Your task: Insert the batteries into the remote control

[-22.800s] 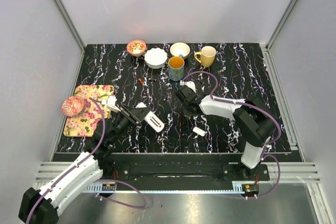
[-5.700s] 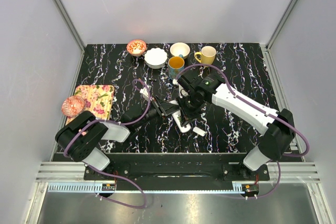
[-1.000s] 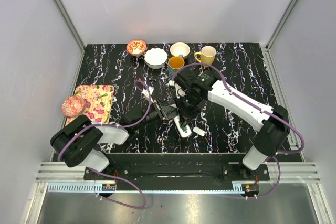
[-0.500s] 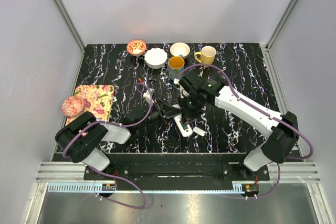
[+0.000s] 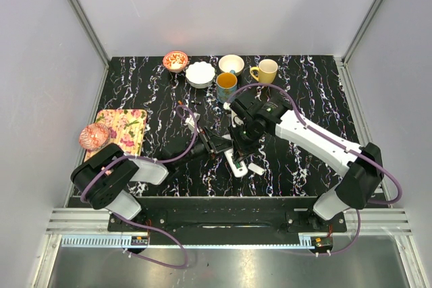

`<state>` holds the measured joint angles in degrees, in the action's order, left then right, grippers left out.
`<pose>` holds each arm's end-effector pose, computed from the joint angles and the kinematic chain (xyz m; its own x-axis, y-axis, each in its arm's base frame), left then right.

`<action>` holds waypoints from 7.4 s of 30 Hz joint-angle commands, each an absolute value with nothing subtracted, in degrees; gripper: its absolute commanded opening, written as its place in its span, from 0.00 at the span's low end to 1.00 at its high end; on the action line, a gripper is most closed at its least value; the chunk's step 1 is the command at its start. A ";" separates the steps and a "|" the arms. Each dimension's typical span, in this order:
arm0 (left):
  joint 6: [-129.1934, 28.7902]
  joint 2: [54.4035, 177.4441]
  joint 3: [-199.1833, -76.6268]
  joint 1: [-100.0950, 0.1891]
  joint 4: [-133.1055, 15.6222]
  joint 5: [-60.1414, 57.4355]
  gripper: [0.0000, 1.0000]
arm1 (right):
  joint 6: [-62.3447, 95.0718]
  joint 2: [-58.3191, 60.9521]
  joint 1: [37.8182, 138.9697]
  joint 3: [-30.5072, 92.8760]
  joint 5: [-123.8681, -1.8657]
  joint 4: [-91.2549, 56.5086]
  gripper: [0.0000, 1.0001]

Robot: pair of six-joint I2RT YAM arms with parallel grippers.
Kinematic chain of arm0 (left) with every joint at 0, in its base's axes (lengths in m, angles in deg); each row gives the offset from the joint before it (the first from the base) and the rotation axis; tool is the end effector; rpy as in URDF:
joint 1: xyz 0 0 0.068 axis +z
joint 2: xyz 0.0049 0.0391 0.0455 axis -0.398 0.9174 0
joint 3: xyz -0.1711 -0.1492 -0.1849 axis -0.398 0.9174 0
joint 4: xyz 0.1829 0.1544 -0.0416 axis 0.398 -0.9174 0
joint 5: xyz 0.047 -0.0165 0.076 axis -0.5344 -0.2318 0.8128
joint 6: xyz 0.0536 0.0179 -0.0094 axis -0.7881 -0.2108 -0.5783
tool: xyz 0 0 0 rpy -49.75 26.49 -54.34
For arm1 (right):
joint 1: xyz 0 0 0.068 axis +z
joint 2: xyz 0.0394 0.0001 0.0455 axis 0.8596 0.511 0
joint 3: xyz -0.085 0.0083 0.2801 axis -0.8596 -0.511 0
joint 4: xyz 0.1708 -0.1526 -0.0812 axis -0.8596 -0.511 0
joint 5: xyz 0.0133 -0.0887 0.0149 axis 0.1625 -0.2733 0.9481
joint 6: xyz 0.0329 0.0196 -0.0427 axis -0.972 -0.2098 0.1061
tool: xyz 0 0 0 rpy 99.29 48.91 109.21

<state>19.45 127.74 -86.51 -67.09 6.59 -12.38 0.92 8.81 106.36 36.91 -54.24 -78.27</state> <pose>0.1815 -0.1915 0.2174 -0.8781 -0.4517 -0.1580 0.1480 0.0576 -0.9873 0.1857 0.2165 0.3240 -0.8796 -0.4124 -0.2372 -0.4746 0.7944 0.3791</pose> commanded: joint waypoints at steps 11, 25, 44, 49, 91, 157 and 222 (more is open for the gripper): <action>18.99 125.51 -88.94 -68.10 28.36 -14.10 0.00 | 2.44 11.29 106.29 40.89 -53.81 -79.71 0.16; 19.25 125.77 -88.50 -68.10 28.72 -13.75 0.00 | 2.52 11.29 106.20 41.42 -54.60 -80.67 0.20; 20.92 127.79 -88.15 -67.84 30.47 -13.22 0.00 | 2.52 11.20 106.20 41.59 -55.39 -80.85 0.28; 20.92 127.97 -87.97 -67.75 30.47 -12.96 0.00 | 2.70 11.11 106.29 42.30 -56.09 -81.73 0.32; 22.85 127.09 -86.48 -66.96 34.07 -14.44 0.00 | -9.33 -16.54 98.41 26.52 -65.35 -54.85 0.63; 23.38 120.15 -87.36 -65.73 34.52 -17.70 0.00 | -25.78 -14.29 91.26 -4.99 -14.87 -20.30 0.53; 19.17 122.08 -89.55 -73.73 31.54 -9.97 0.00 | -35.09 -9.72 91.79 -5.34 -23.48 -7.29 0.00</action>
